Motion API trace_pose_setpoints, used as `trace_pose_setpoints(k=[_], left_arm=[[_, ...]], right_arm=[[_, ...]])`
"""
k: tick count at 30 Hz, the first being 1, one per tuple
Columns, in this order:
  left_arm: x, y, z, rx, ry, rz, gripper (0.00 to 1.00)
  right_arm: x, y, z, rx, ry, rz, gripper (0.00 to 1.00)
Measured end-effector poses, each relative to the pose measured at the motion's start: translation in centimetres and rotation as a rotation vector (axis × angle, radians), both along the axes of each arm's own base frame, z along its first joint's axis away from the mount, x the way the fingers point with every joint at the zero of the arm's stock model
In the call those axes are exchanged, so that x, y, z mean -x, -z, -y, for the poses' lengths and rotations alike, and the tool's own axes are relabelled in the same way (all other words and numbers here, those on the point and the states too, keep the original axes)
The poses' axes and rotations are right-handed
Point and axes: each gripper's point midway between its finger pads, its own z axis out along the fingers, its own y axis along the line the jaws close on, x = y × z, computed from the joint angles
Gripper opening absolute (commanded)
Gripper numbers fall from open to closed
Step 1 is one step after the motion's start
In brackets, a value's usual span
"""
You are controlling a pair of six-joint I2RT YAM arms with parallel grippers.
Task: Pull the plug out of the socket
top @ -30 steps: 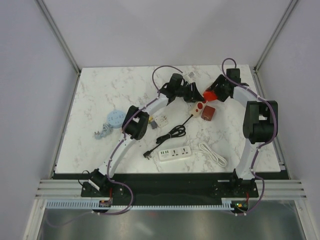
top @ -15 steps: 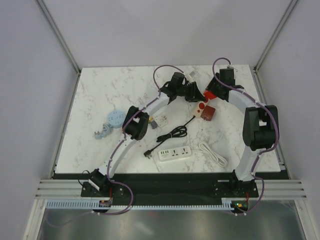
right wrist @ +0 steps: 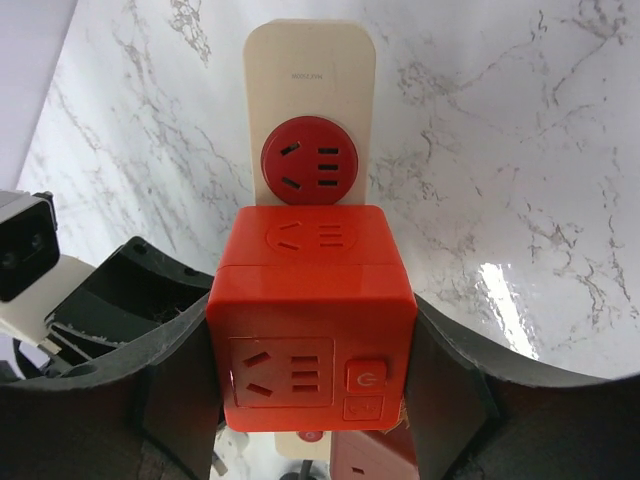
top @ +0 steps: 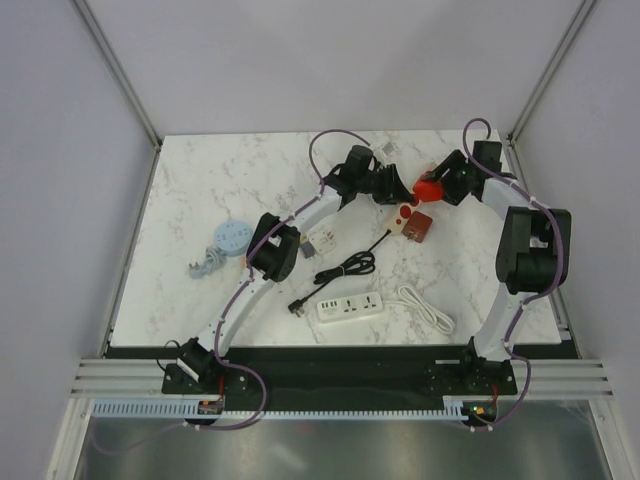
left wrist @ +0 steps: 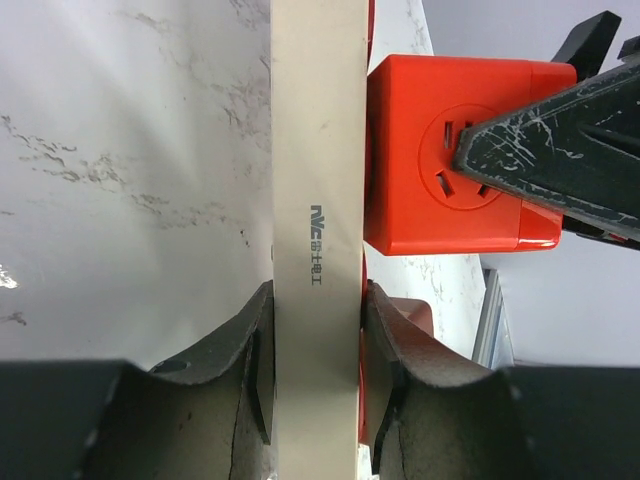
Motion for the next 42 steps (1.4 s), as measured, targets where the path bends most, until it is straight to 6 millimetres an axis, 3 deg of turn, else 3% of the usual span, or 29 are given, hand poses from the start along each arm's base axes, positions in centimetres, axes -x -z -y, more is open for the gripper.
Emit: trace_pose_setpoints(k=[7, 11, 18, 21, 29, 33, 37, 42], left_arm=[[0.0, 0.0, 0.0, -0.001, 0.001, 0.007, 0.02], [0.3, 0.7, -0.2, -0.024, -0.002, -0.024, 0.02], [0.3, 0.3, -0.9, -0.01, 0.024, -0.041, 0.02], [0.4, 0.3, -0.8, -0.007, 0.026, -0.038, 0.02], [0.0, 0.4, -0.1, -0.026, -0.016, -0.01, 0.02], [0.1, 0.5, -0.1, -0.033, -0.018, -0.016, 0.02], [0.3, 0.9, -0.3, -0.045, -0.021, -0.033, 0.02], [0.2, -0.4, -1.0, -0.007, 0.023, -0.032, 0.02]], right_arm=[[0.4, -0.1, 0.0, -0.038, -0.021, -0.007, 0.0], [0.3, 0.4, -1.0, 0.135, -0.013, -0.012, 0.0], [-0.2, -1.3, -2.2, 0.376, 0.043, 0.041, 0.0], [-0.1, -1.4, -1.6, 0.342, 0.039, 0.026, 0.0], [-0.2, -0.1, 0.2, 0.035, -0.058, -0.06, 0.0], [0.0, 0.1, 0.1, 0.024, -0.074, -0.067, 0.0], [0.2, 0.1, -1.2, 0.166, -0.053, -0.037, 0.0], [0.0, -3.0, -2.9, 0.458, 0.011, 0.07, 0.0]])
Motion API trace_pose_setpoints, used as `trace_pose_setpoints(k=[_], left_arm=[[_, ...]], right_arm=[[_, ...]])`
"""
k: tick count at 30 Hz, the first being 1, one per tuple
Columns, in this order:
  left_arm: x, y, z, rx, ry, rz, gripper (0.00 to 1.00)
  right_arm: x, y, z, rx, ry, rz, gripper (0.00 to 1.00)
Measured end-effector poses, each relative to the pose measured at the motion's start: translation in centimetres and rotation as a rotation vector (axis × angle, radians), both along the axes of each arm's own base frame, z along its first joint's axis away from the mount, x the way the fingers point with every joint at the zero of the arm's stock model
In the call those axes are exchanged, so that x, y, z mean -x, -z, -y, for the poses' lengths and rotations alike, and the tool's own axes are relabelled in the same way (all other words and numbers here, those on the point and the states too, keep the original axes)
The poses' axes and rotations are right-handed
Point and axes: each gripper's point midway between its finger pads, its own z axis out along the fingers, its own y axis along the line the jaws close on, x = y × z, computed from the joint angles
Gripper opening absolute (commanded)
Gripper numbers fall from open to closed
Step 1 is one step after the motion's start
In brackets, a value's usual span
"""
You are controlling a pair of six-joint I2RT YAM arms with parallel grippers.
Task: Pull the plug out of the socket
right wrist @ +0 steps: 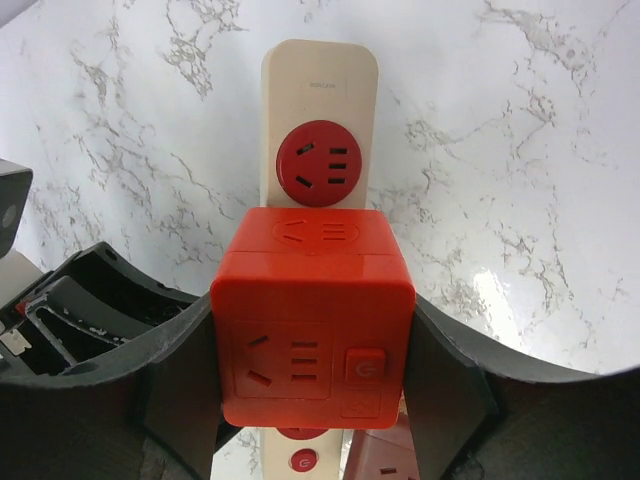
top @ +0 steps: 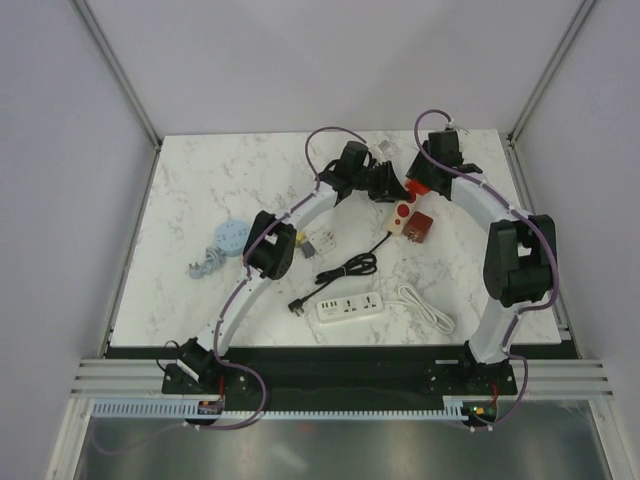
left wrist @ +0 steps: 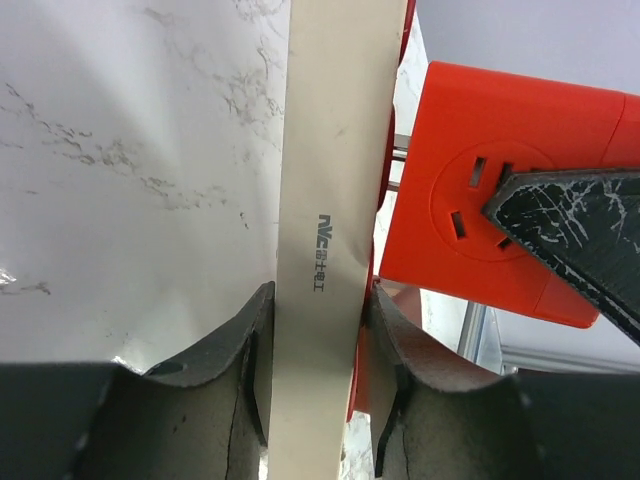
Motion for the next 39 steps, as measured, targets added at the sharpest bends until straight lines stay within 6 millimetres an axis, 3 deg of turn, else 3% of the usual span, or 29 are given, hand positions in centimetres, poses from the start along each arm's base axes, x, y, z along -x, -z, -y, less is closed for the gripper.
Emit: trace_pose_setpoints(k=[3, 6, 10, 13, 15, 22, 26, 27, 32, 39], left_arm=[[-0.3, -0.4, -0.2, 0.007, 0.002, 0.013, 0.02], [-0.1, -0.4, 0.1, 0.006, 0.002, 0.019, 0.02], [-0.8, 1.5, -0.4, -0.065, -0.078, -0.008, 0.02], [-1.8, 1.8, -1.3, -0.078, -0.11, -0.02, 0.02], [-2.2, 1.7, -1.7, -0.076, -0.119, -0.02, 0.02], [-2.7, 1.7, -2.1, -0.066, -0.124, -0.012, 0.03], [-2.6, 1.7, -1.9, -0.047, -0.11, 0.0, 0.26], [-2.6, 1.7, -1.9, -0.044, -0.108, 0.001, 0.39], [-2.9, 2.0, -2.5, -0.048, -0.101, 0.019, 0.68], [-3.1, 0.3, -4.2, -0.062, -0.072, 0.083, 0.88]], right_arm=[[-0.2, -0.6, 0.2, 0.021, 0.006, 0.016, 0.0], [0.0, -0.3, 1.1, -0.077, -0.008, -0.016, 0.0], [-0.5, -1.0, 4.5, -0.247, 0.003, -0.027, 0.0], [-1.2, -1.6, 6.8, -0.339, 0.024, 0.001, 0.0], [-1.1, -1.4, 6.7, -0.35, 0.017, -0.005, 0.0], [-0.2, -0.4, 3.3, -0.342, -0.05, -0.041, 0.0], [0.6, -0.1, 3.8, -0.333, -0.043, -0.047, 0.0], [0.6, 0.0, 4.0, -0.334, -0.041, -0.046, 0.0], [0.9, 0.8, 4.2, -0.35, -0.046, -0.052, 0.05], [1.1, 1.5, 3.6, -0.371, -0.07, -0.047, 0.15]])
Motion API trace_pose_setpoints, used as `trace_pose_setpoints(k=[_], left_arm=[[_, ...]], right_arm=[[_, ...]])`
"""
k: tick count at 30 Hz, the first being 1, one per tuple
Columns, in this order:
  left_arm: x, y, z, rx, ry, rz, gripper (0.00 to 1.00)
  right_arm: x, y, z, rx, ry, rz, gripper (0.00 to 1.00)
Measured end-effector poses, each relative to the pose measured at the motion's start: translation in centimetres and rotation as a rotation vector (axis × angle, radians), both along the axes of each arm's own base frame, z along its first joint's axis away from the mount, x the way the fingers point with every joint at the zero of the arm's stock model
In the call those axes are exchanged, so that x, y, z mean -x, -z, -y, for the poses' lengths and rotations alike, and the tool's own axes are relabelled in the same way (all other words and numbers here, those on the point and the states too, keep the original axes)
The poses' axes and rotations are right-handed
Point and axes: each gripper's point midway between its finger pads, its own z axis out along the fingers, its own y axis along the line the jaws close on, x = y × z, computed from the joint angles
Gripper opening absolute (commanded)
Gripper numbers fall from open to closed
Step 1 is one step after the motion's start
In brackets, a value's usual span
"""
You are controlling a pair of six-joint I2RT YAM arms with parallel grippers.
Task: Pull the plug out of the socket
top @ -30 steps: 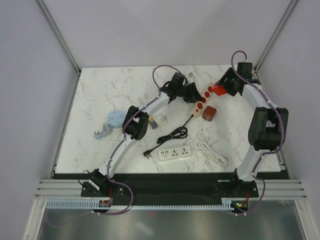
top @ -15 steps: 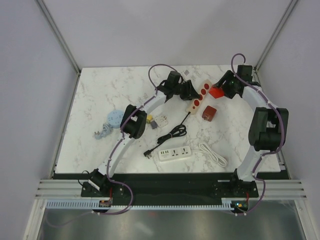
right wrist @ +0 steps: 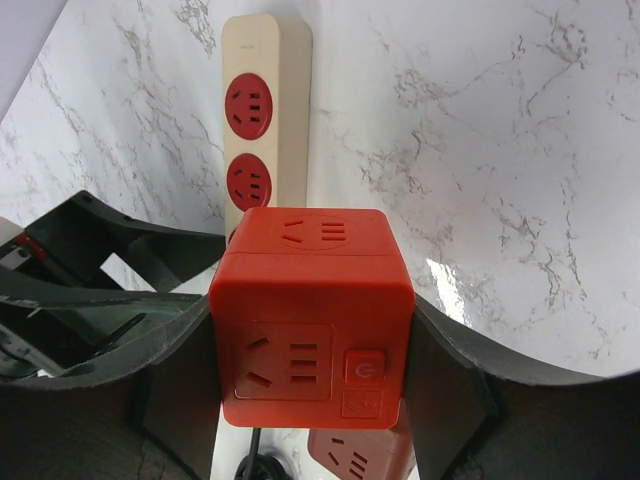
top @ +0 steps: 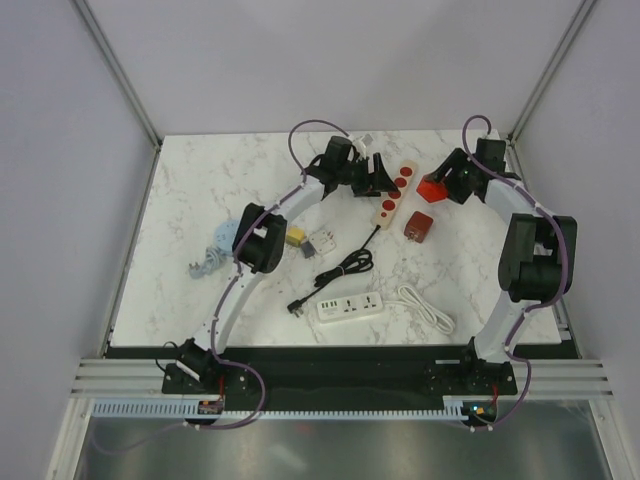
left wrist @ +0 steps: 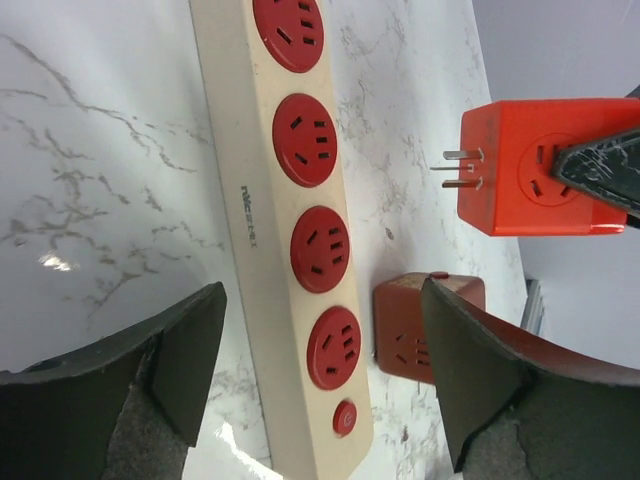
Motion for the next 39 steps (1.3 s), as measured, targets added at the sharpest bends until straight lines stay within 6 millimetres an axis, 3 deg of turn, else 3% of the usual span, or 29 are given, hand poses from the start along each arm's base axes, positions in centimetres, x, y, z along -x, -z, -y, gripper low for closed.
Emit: trace_pose_setpoints(k=[4, 13, 15, 16, 25, 29, 33, 39], left_arm=[[0.4, -1.2, -1.4, -0.035, 0.013, 0.037, 0.9], [2.0, -7.7, -3.4, -0.059, 0.029, 0.219, 0.9], [2.0, -8.9, -3.5, -0.05, 0.032, 0.256, 0.9], [1.9, -9.4, -3.5, -0.045, 0.032, 0.274, 0.9], [2.1, -9.0, -3.5, -0.045, 0.041, 0.285, 0.9], [2.5, -8.2, -3.6, -0.047, 0.048, 0.275, 0.9], [4.1, -7.1, -4.6, -0.071, 0.049, 0.241, 0.9], [7.6, -8.6, -7.2, -0.08, 0.018, 0.242, 0.9]], right_arm=[[0.3, 0.8, -0.2, -0.007, -0.006, -0.011, 0.24], [0.1, 3.5, -0.2, -0.011, -0.012, -0.051, 0.39], [0.1, 4.2, -0.3, -0.015, -0.015, -0.062, 0.46], [0.2, 4.7, -0.3, -0.016, -0.015, -0.072, 0.54], [0.3, 5.3, 0.5, 0.034, -0.009, -0.082, 0.97], [1.0, 5.9, 2.1, 0.119, 0.027, -0.131, 0.98], [2.2, 4.9, 4.3, 0.232, 0.088, -0.18, 0.98], [3.3, -0.1, 6.9, 0.377, 0.169, -0.15, 0.98]])
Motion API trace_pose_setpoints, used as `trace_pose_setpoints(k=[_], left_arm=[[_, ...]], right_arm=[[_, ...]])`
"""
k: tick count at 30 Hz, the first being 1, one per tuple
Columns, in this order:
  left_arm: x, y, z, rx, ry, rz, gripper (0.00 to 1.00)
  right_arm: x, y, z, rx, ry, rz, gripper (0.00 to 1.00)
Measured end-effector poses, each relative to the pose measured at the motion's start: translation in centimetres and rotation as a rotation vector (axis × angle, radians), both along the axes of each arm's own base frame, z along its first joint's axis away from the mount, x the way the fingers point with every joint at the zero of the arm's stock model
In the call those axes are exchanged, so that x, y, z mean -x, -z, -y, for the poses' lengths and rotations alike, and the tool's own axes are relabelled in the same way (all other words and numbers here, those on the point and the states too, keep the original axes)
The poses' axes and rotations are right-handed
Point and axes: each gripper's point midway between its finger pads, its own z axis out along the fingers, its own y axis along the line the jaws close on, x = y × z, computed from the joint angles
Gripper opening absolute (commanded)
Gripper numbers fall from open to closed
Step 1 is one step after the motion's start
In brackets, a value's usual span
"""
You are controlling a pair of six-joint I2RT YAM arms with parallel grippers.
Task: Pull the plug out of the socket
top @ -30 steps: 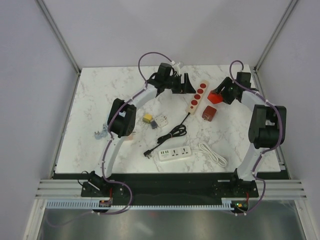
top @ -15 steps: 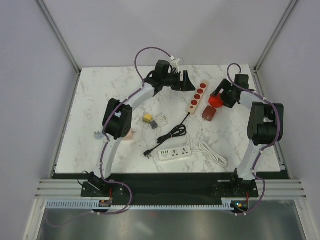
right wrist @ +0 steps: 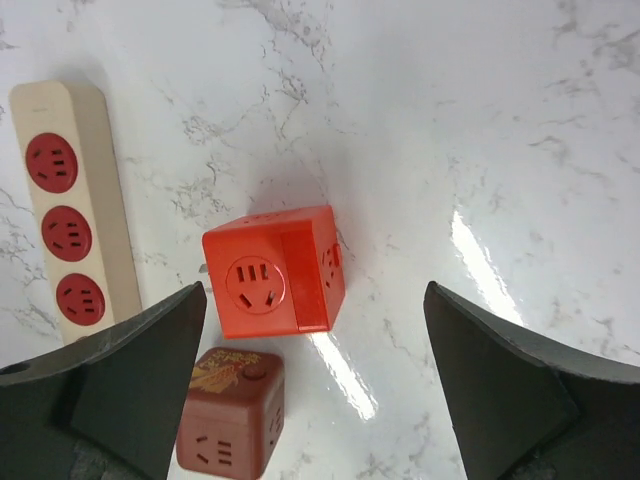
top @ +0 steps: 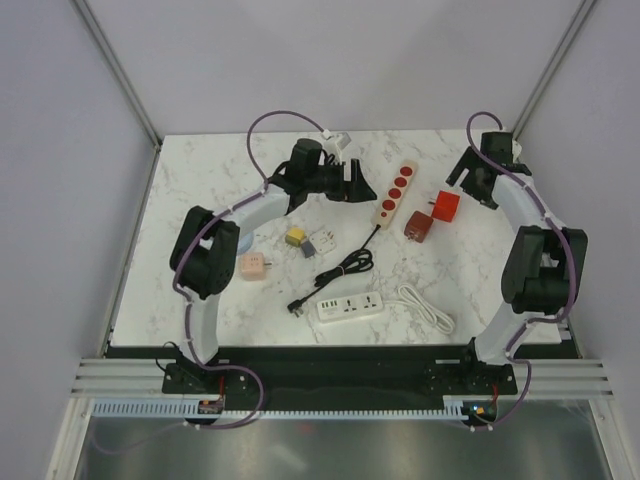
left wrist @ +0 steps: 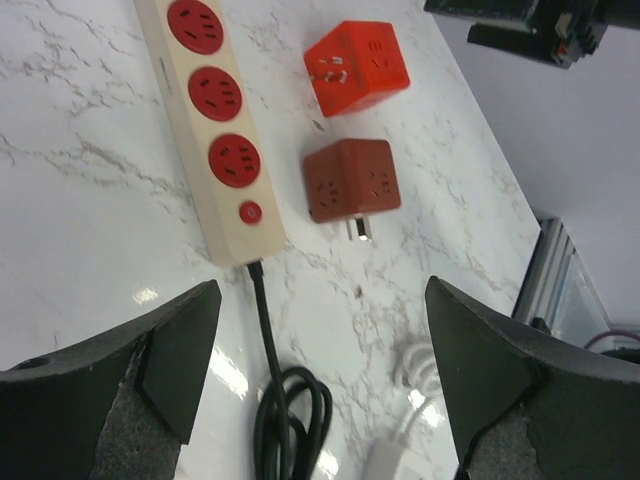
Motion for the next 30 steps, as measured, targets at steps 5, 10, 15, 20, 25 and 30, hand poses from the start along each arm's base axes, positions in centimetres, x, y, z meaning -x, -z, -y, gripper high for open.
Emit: trace_pose_setpoints(k=[5, 10, 15, 20, 25, 30], left_arm=[[4.3, -3.6, -2.8, 0.05, -0.041, 0.032, 0.91], [9.4, -6.0, -6.4, 0.073, -0.091, 0.06, 0.91], [15.8, -5.7, -10.6, 0.098, -0.134, 0.043, 0.92], [20.5, -4.7, -13.8, 0.141, -0.188, 0.038, 0.93], [24.4, -3.0, -16.1, 0.227, -0.225, 0.03, 0.94], [26.7, -1.1, -17.0, 0.308, -0.234, -0.005, 0.94]], right_arm=[[1.2, -4.4, -1.8, 0.088, -0.037, 0.059, 0.98], [3.1, -6.4, -10.0, 0.113, -0.219, 0.109, 0.98], [7.3, -4.9, -17.0, 0.078, -0.391, 0.094, 0.98], [11.9, -2.9, -21.4, 0.025, -0.518, 0.084, 0.98], [15.6, -1.5, -23.3, -0.068, -0.577, 0.126, 0.98], [19.2, 2.0, -21.7, -0.135, -0.549, 0.145, 0.98]])
